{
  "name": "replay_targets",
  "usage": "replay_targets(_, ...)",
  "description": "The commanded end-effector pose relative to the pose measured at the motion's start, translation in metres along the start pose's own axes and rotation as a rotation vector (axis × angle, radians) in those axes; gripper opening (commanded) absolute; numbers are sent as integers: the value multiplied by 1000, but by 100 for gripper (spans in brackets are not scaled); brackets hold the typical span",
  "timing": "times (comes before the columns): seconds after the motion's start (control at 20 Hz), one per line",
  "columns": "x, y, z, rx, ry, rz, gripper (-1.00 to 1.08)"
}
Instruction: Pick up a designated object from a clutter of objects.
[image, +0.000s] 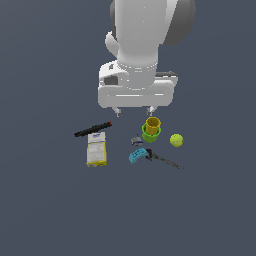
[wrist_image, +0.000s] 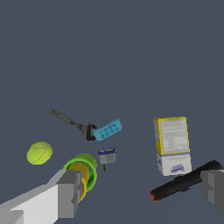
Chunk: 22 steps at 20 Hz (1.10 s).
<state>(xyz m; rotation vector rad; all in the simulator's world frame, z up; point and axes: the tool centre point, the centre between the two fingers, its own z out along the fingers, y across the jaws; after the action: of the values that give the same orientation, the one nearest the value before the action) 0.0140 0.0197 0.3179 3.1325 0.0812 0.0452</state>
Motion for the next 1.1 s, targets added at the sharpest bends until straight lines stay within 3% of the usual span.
replay_targets(0.0,0,0,0,0,0,0,100)
replay_targets(0.4,3,-27,-3,24,-1,-9,100)
replay_targets(0.75,5,-28,1,22,-1,-22,100)
replay_targets(1.05,13,-37,24,11,-4,-109,100)
